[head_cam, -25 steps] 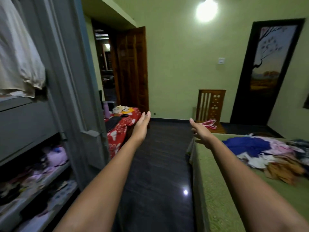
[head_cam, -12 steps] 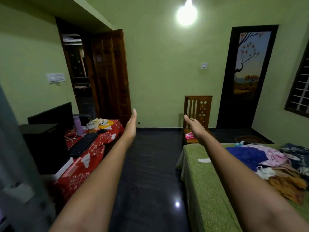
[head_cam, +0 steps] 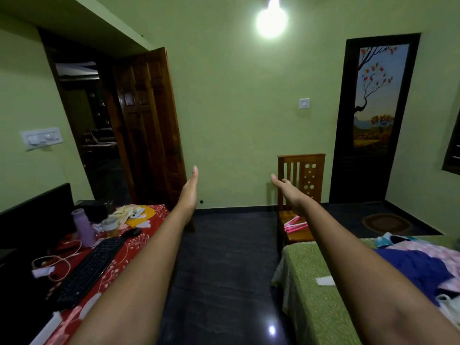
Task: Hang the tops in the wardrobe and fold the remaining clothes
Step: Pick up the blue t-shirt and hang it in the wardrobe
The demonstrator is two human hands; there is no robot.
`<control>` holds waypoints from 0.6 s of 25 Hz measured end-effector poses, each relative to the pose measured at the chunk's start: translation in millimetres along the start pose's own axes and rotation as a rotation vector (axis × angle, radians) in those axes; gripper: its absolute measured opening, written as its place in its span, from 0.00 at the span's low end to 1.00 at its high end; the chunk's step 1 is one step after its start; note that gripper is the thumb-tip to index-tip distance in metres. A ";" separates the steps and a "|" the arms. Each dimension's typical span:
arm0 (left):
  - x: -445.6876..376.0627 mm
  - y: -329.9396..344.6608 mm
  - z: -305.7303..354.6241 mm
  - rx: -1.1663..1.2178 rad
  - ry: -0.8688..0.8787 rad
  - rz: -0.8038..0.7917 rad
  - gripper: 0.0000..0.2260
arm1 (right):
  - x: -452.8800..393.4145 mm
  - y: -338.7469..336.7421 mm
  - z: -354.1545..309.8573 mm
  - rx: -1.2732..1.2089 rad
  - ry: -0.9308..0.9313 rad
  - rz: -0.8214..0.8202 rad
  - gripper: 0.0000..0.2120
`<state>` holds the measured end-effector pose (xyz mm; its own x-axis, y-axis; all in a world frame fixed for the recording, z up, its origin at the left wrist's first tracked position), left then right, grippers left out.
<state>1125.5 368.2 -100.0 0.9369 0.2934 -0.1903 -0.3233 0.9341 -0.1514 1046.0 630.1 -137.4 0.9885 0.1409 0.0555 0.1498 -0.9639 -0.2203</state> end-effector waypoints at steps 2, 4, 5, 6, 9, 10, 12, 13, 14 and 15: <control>-58.7 5.1 -5.3 -0.011 0.031 0.005 0.32 | -60.9 3.3 -10.3 0.002 -0.029 0.001 0.41; -122.0 14.6 -7.4 -0.023 0.064 0.001 0.32 | -128.3 4.0 -22.5 -0.033 -0.063 0.005 0.41; -155.4 21.0 -6.9 -0.030 0.072 -0.009 0.32 | -162.6 2.5 -31.1 -0.035 -0.069 0.006 0.41; -180.5 26.0 -6.3 -0.043 0.073 -0.025 0.32 | -188.4 0.8 -37.3 -0.031 -0.070 0.002 0.41; -266.4 42.4 -4.8 -0.008 0.106 -0.010 0.32 | -271.5 -10.2 -60.0 -0.071 -0.102 0.028 0.41; -296.4 52.0 -6.4 0.012 0.113 -0.008 0.32 | -298.4 -15.2 -66.4 -0.084 -0.112 0.037 0.41; -343.1 80.3 -15.0 0.020 0.109 -0.056 0.32 | -335.6 -26.8 -68.0 -0.051 -0.095 0.049 0.42; -364.9 97.8 -19.8 0.033 0.109 -0.083 0.31 | -350.5 -35.2 -64.7 -0.027 -0.085 0.061 0.42; -388.2 115.7 -24.0 0.060 0.115 -0.102 0.31 | -366.1 -47.5 -59.7 -0.011 -0.082 0.093 0.41; -414.3 138.4 -26.6 0.093 0.120 -0.126 0.30 | -382.0 -65.8 -53.8 0.002 -0.080 0.141 0.41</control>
<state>689.1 370.6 -68.0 0.9447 0.1520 -0.2907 -0.1858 0.9782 -0.0924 657.4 627.5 -91.8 0.9983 0.0216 -0.0534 0.0092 -0.9748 -0.2229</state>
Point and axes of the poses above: each hand's wrist, its own x-axis away from the middle knuckle, its own y-axis out of the palm, z = x × y, the point moved 7 cm from there along -x, towards the middle knuckle, and after that the axes turned 3 degrees about -x, right-handed, at the moved point
